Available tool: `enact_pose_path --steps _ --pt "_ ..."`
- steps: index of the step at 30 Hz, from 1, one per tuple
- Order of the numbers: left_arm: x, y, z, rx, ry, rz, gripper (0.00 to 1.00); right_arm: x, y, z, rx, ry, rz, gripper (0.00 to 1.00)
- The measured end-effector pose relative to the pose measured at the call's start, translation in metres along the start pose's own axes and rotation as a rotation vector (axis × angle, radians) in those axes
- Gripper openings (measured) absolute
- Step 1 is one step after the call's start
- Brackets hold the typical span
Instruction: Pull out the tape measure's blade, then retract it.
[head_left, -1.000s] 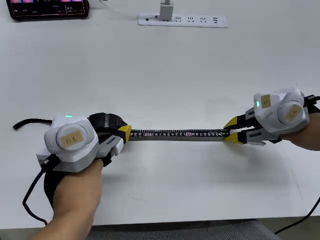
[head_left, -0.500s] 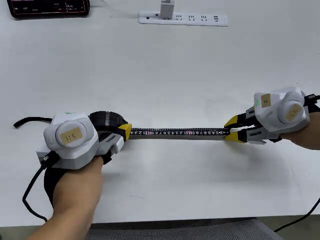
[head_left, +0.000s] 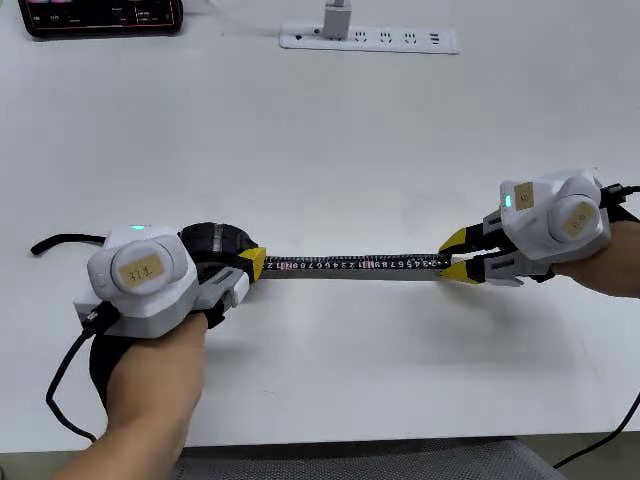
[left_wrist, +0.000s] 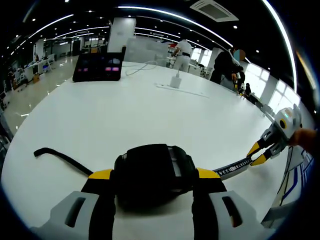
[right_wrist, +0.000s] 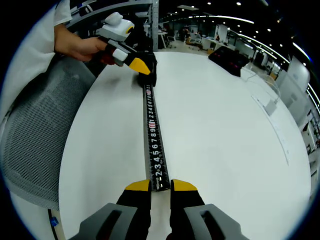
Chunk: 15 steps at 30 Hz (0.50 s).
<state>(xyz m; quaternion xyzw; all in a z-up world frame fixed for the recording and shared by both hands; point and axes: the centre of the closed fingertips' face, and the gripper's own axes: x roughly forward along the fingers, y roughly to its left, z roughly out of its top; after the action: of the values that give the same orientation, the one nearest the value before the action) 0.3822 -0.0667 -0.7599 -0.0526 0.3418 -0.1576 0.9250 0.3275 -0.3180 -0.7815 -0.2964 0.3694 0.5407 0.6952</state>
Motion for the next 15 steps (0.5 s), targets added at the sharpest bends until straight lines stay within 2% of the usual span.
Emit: enact_pose_path --steps 15 --pt "0.001 0.001 0.0 -0.011 0.003 -0.011 0.57 0.01 -0.001 0.016 -0.003 -0.023 0.021 0.1"
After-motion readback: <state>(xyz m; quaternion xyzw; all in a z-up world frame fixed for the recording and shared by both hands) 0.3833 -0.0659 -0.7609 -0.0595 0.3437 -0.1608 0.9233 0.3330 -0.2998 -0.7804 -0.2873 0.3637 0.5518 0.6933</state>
